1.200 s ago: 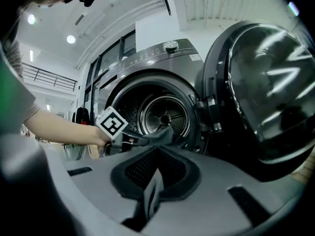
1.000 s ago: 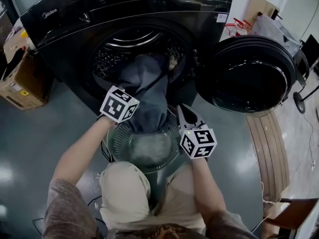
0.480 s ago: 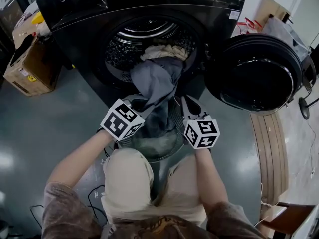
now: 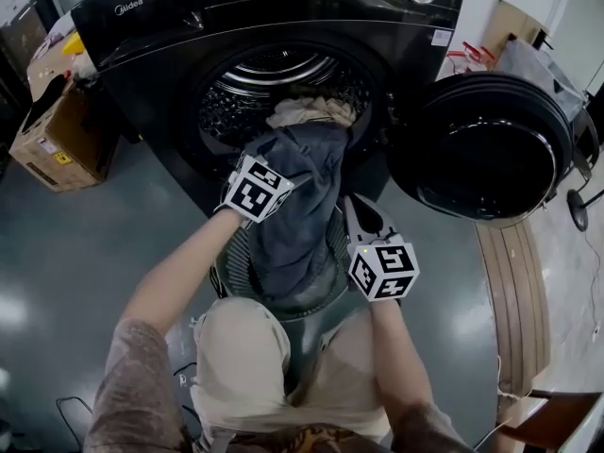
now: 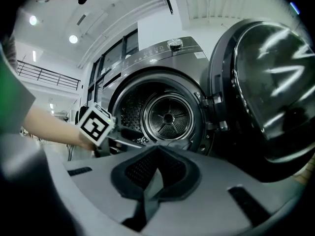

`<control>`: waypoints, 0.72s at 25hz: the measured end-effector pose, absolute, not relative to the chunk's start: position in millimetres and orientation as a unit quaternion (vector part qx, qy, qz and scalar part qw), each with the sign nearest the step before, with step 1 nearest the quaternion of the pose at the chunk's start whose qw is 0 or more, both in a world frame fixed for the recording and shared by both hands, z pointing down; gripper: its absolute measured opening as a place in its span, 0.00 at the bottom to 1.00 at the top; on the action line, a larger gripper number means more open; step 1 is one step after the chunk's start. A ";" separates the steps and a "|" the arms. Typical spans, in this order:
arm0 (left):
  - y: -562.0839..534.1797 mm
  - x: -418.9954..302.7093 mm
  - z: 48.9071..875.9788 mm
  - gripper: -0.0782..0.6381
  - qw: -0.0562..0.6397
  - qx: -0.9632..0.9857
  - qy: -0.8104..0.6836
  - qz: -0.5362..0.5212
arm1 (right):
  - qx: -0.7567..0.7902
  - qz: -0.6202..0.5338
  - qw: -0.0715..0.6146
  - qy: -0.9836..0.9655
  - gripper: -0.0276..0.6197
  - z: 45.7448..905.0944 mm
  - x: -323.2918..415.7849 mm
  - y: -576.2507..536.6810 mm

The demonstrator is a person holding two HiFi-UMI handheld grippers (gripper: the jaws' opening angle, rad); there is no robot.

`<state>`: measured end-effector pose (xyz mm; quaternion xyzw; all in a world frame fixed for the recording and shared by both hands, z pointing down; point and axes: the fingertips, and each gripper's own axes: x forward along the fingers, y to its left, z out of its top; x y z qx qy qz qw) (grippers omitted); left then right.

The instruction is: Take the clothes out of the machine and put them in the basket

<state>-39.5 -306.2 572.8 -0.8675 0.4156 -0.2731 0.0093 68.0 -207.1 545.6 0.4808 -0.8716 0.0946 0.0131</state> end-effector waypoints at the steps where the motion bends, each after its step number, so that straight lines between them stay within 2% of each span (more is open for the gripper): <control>1: -319.8 -38.7 577.7 0.70 0.009 -0.865 0.420 -0.275 | 0.481 0.093 0.011 -0.872 0.04 542.4 67.4 -206.0; 10: -379.0 -49.7 623.3 0.71 -0.026 -0.838 0.446 -0.312 | 0.486 0.087 0.008 -0.870 0.04 534.4 71.2 -203.7; 11: -380.3 -51.1 625.7 0.67 -0.027 -0.835 0.447 -0.319 | 0.487 0.088 0.008 -0.869 0.04 534.5 71.7 -204.1; 13: -379.9 -53.4 626.2 0.52 -0.024 -0.830 0.449 -0.330 | 0.489 0.089 0.008 -0.868 0.04 535.6 72.3 -204.5; 15: -373.7 -53.1 622.1 0.34 -0.023 -0.831 0.446 -0.332 | 0.490 0.088 0.010 -0.867 0.04 537.2 72.9 -204.7; 18: -350.1 -51.0 613.3 0.30 -0.037 -0.844 0.426 -0.325 | 0.492 0.088 0.010 -0.866 0.04 538.9 75.9 -206.6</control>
